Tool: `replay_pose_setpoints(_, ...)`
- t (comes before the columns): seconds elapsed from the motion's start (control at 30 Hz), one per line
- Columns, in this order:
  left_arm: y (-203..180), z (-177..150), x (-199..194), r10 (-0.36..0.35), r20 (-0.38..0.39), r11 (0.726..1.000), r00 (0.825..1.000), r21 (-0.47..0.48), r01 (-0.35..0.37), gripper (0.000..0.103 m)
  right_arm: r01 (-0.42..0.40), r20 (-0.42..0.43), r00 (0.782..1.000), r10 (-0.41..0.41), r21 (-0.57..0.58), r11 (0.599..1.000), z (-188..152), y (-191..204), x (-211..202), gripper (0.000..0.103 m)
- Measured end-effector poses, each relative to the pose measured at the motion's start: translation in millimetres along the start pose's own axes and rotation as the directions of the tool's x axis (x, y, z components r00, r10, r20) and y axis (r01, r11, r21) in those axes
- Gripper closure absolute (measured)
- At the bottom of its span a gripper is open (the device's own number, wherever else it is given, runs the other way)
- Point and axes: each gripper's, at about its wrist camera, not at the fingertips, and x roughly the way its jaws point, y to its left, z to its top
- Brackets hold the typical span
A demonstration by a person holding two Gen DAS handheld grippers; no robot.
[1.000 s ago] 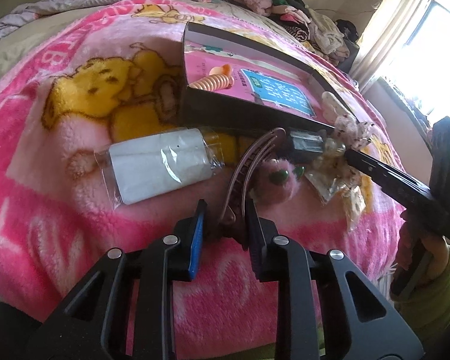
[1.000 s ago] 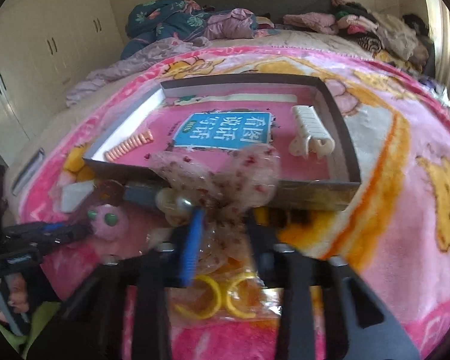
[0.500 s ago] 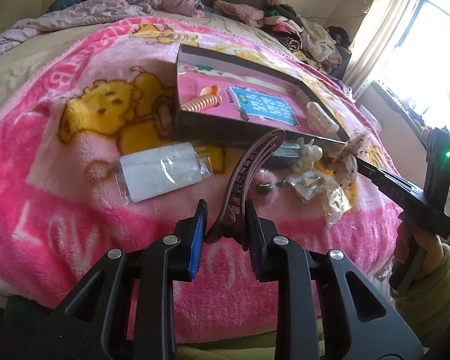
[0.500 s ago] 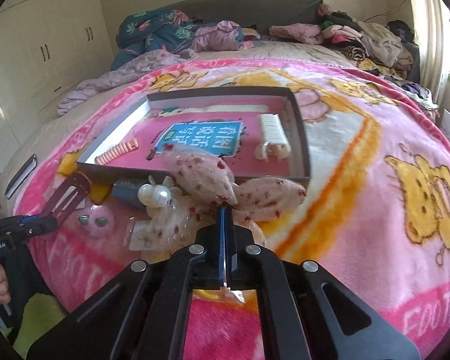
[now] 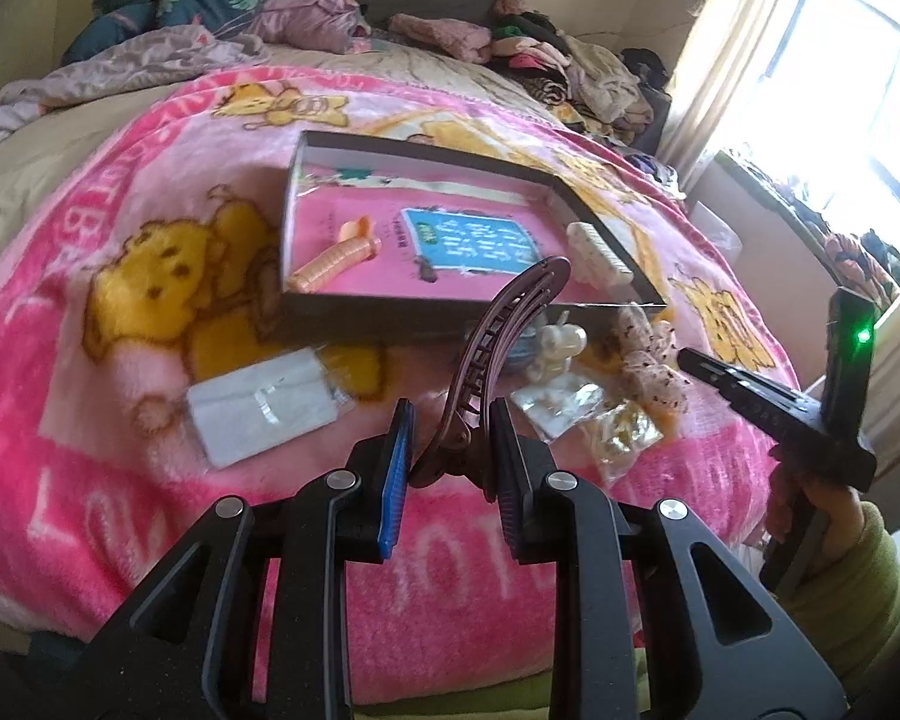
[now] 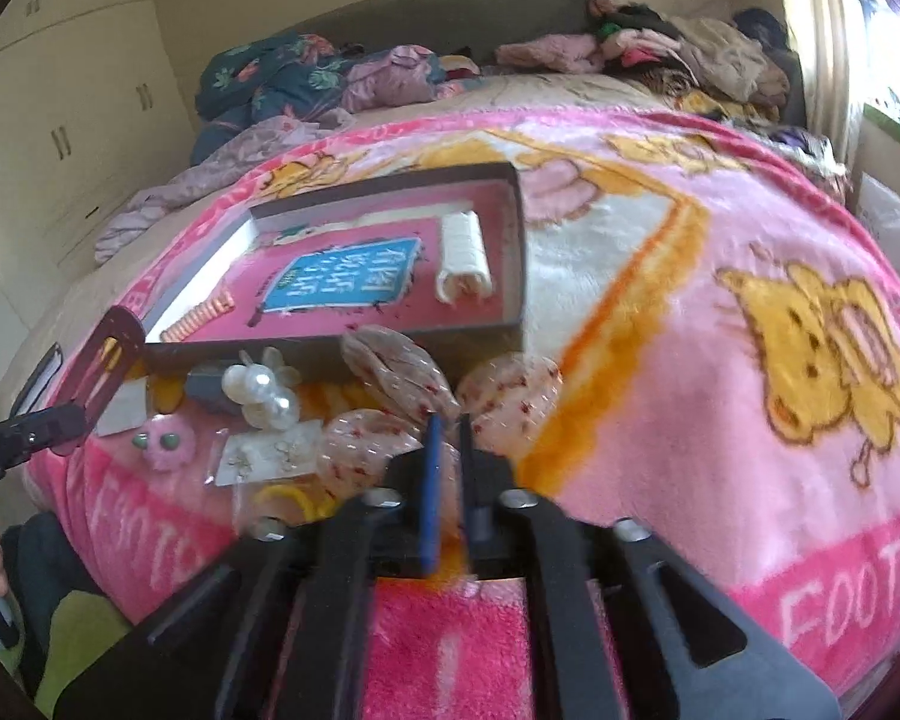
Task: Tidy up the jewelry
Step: 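Carry the brown clip into the box and open the left tool while the right tool releases the bow there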
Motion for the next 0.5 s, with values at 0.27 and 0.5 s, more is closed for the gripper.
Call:
replay_pose_setpoints(0.27,-11.0,24.3,10.0,-0.011,0.009,1.000,1.000,0.029,0.011,0.085,-0.042,-0.029,0.999,0.046,0.108,0.993,7.6,-18.2,23.3,0.062)
replay_pose_setpoints(0.5,-11.8,45.2,25.5,-0.016,0.002,0.999,1.000,0.036,0.016,0.085,-0.111,-0.059,0.991,0.120,0.136,0.984,13.3,-22.7,41.0,0.097)
